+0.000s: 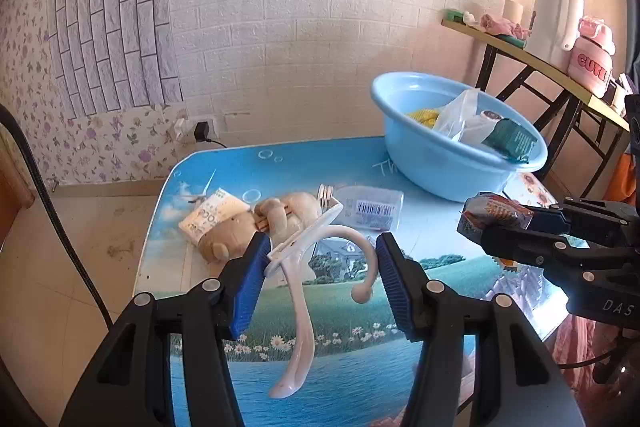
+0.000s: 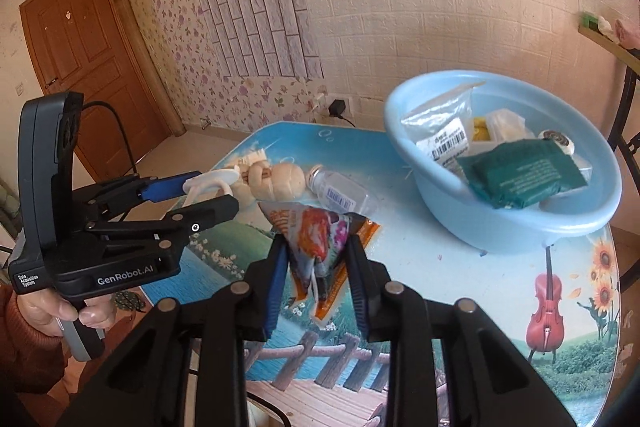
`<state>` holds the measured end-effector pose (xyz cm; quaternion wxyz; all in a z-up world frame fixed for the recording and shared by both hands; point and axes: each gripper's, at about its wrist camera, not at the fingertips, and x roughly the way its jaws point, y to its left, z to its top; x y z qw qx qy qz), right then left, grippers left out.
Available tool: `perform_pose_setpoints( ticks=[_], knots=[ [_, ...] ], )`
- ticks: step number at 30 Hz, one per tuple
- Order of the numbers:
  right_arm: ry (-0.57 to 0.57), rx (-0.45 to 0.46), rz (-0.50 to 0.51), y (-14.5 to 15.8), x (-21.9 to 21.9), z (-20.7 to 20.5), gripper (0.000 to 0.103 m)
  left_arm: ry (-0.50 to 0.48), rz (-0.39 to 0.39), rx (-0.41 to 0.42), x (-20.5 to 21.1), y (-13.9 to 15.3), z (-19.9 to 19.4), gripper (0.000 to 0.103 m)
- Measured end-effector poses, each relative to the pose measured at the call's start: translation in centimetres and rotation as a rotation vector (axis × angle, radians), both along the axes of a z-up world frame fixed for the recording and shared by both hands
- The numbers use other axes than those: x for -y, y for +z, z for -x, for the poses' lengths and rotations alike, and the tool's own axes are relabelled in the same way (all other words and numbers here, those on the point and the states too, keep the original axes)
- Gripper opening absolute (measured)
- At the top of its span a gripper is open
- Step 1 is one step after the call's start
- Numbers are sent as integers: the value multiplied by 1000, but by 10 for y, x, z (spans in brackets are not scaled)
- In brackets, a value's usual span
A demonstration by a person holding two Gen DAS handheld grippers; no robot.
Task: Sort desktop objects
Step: 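Carry the hook and brown packet into the basin and open both grippers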
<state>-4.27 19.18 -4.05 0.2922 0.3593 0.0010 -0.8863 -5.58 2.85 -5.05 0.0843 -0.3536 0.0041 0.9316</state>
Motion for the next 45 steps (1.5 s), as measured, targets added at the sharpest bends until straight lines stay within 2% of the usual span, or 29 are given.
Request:
perform_pose_setpoints(
  ticks=[10,24,29,45],
  knots=[
    [-92,-84,70,37,-44,1,28,-53,-1,-70,-33,42,5,54],
    [-202,-117,112,43,-90,40,28,-139,14,-103,-89,62,42,54],
    [-221,-133,101,39,-97,56,28,-158,20,-104,-106,63,60,54],
    [-233,-57,85,0,-106,105,31,-215,25,-50,-146,35,112,55]
  ],
)
